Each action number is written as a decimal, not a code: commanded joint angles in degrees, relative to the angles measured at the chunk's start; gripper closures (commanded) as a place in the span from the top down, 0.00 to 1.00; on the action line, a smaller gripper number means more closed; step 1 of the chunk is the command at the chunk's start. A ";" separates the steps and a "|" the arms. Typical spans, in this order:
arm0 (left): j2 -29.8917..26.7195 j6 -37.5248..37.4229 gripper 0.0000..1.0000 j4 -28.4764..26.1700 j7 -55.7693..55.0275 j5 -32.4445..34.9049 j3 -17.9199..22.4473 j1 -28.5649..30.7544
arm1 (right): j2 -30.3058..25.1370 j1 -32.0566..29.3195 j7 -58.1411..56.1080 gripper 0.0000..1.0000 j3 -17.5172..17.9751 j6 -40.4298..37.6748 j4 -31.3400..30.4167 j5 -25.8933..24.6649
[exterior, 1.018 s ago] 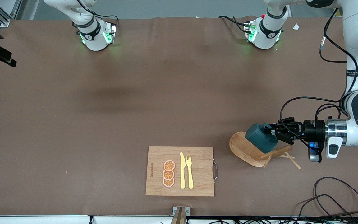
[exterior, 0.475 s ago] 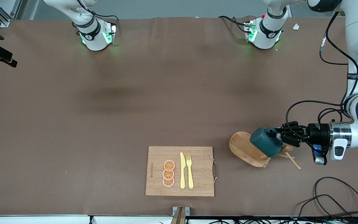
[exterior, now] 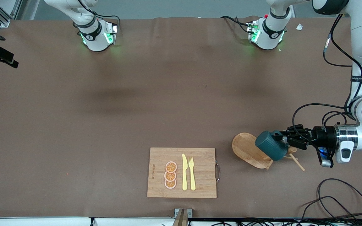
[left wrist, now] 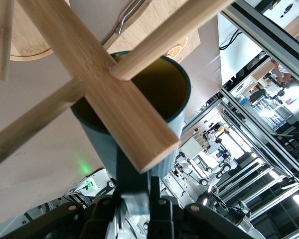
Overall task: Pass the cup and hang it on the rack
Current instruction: 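Lower the mug handle onto a rack peg with the left gripper, then open the left gripper and draw it back from the mug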
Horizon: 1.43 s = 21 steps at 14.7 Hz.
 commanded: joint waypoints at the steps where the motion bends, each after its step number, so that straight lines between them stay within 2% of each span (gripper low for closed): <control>1: -0.08 -0.75 0.63 -0.05 -0.06 -1.40 -0.30 0.33 | -0.69 -0.13 -0.55 1.00 0.12 0.81 -0.77 0.31; 2: -0.08 -0.75 0.79 0.04 -0.15 -1.40 -0.30 0.33 | -0.69 -0.04 -0.55 1.00 0.12 0.99 -0.86 0.39; 3: -0.17 -0.75 0.84 0.12 -0.32 -1.31 -0.30 0.33 | -0.69 -0.04 -0.55 1.00 0.12 1.34 -0.78 0.39; 4: -0.34 -0.66 1.00 0.12 -0.50 -1.31 -0.30 0.25 | -0.78 -0.04 -0.55 1.00 0.12 1.34 -0.86 0.39; 6: -0.96 -0.66 1.00 0.56 -2.16 -0.79 -0.21 0.07 | -0.78 0.05 -0.55 1.00 0.21 1.43 -0.86 0.39; 9: -4.28 -0.66 1.00 0.74 -10.76 0.53 -0.12 -0.28 | -0.78 0.05 -0.55 1.00 0.21 1.43 -0.95 0.48; 12: -8.33 -0.66 1.00 0.74 -14.64 5.17 -0.21 -0.37 | -0.78 0.05 -0.55 1.00 0.21 1.34 -1.12 0.48; 15: -12.28 -0.66 1.00 1.44 -14.48 15.25 -0.64 -0.72 | -0.78 0.14 -0.55 1.00 0.21 1.34 -1.21 0.48; 19: -18.52 -0.75 1.00 2.15 -12.64 33.80 -7.05 -0.28 | -0.78 0.14 -0.73 1.00 0.21 1.17 -1.21 0.48; 21: -21.34 -0.75 1.00 1.88 -7.39 42.24 -9.25 -0.28 | -0.78 0.14 -0.64 1.00 0.12 1.17 -1.21 0.48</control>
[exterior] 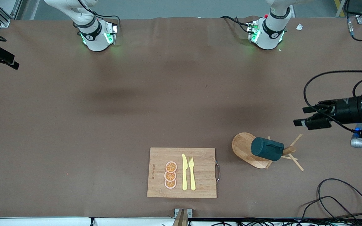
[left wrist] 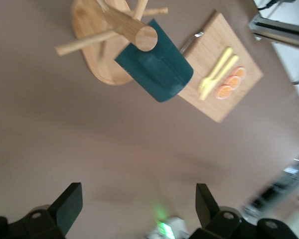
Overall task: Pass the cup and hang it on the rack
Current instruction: 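Open the left gripper and draw it back from the mug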
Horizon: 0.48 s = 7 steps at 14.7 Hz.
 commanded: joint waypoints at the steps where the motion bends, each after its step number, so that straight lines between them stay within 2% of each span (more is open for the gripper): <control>1: -4.26 -0.25 1.00 -1.11 9.01 10.42 -1.98 0.04 | -0.79 0.10 -0.60 1.00 -0.06 0.19 -0.86 0.39; 7: -7.52 -0.51 1.00 -1.46 26.53 23.36 -2.59 -0.22 | -0.79 0.10 -0.51 1.00 0.02 -0.07 -0.86 0.30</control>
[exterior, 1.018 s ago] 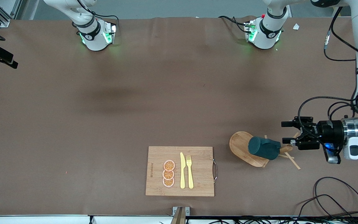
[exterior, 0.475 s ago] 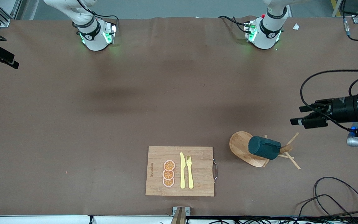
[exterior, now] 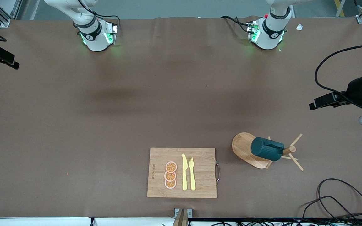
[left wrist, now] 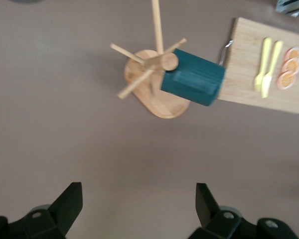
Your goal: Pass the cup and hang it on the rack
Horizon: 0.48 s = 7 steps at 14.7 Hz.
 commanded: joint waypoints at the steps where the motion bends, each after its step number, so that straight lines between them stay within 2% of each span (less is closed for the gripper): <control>1: -2.22 -0.30 1.00 -1.45 5.63 5.71 -1.33 -0.02 | -0.79 0.10 -0.50 1.00 0.02 -0.01 -0.84 0.30; 4: -4.67 -0.30 1.00 -2.49 8.45 7.40 -2.21 0.33 | -0.79 0.10 -0.50 1.00 0.02 -0.10 -0.84 0.30; 7: -10.72 0.83 1.00 -9.24 7.67 7.40 -2.22 0.16 | -0.79 0.18 -0.59 1.00 0.02 -0.10 -0.84 0.30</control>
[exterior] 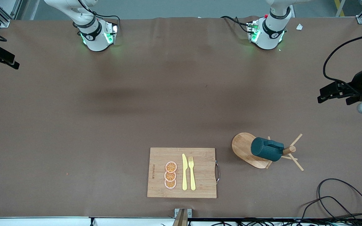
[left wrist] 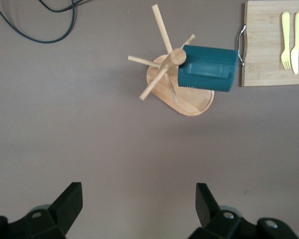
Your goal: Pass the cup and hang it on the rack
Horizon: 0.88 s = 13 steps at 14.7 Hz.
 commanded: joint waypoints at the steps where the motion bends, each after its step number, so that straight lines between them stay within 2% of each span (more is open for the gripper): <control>1: -7.85 2.14 1.00 -9.03 0.75 1.12 -0.23 0.29 | -0.79 0.19 -0.57 1.00 0.00 -0.02 -0.83 0.30; 6: -8.04 2.24 1.00 -8.79 1.28 1.47 -0.14 -0.24 | -0.87 0.19 -0.57 1.00 0.00 -0.02 -0.83 0.30; 9: -7.25 2.15 1.00 -6.94 0.58 4.26 1.79 -5.67 | -0.79 0.19 -0.57 1.00 0.00 -0.02 -0.83 0.30; 13: -6.37 1.98 1.00 -5.27 0.67 4.45 2.58 -7.27 | -0.79 0.19 -0.57 1.00 0.00 -0.02 -0.83 0.30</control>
